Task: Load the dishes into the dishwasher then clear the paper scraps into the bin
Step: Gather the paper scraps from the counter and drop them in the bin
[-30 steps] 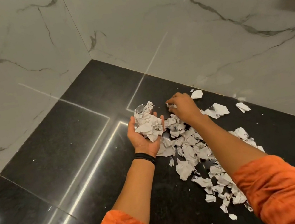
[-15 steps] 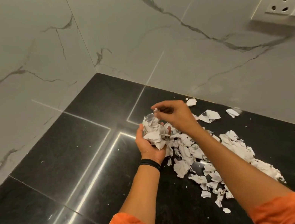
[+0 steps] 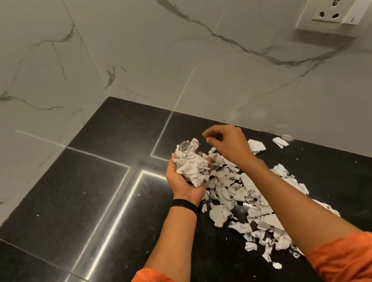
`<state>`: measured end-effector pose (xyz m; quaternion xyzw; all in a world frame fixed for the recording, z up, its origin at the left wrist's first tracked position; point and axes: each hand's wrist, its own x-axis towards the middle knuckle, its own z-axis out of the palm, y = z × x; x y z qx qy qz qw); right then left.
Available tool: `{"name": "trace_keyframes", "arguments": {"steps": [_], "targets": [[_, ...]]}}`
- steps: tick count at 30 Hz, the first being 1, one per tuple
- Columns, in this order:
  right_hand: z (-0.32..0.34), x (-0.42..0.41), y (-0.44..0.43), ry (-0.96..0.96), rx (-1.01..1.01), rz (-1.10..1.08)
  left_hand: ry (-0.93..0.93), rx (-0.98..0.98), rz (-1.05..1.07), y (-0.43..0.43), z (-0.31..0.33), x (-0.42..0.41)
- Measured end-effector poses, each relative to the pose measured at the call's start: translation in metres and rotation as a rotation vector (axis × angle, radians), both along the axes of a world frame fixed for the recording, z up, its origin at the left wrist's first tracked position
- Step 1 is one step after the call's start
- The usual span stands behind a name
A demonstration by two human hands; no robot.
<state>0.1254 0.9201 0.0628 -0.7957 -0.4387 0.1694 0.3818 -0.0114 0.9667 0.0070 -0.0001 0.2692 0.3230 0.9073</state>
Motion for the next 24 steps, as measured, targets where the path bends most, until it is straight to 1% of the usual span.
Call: {"name": "trace_keyframes", "arguments": {"steps": [2,5,7,10,12,15,17,18,20,22,24], "targets": [[-0.010,0.030,0.007,-0.100,-0.105,-0.051,0.034,-0.004,-0.003,0.007,-0.002,0.013],[-0.029,0.074,0.023,-0.248,-0.276,-0.047,0.045,-0.025,0.002,0.017,-0.001,0.033],[-0.042,0.097,0.035,-0.334,-0.377,0.012,0.042,-0.037,-0.006,0.022,-0.001,0.047],[-0.057,0.119,0.050,-0.452,-0.511,0.157,0.030,-0.034,-0.030,0.027,-0.003,0.062],[-0.067,0.128,0.053,-0.486,-0.562,0.207,0.030,-0.037,-0.030,0.029,-0.006,0.068],[-0.077,0.127,0.047,-0.533,-0.523,0.201,0.027,-0.040,-0.029,0.028,-0.008,0.067],[-0.078,0.119,0.039,-0.494,-0.473,0.144,0.042,-0.032,-0.031,0.025,-0.009,0.064],[-0.076,0.115,0.033,-0.432,-0.450,0.092,0.046,-0.024,-0.033,0.023,-0.010,0.062],[-0.073,0.107,0.021,-0.246,-0.366,-0.044,0.045,-0.016,-0.030,0.019,-0.008,0.058],[-0.063,0.096,0.009,-0.086,-0.203,-0.161,0.036,-0.018,-0.027,0.014,-0.002,0.051],[-0.047,0.076,-0.001,0.065,-0.029,-0.181,0.023,-0.007,-0.025,0.008,0.003,0.042]]}}
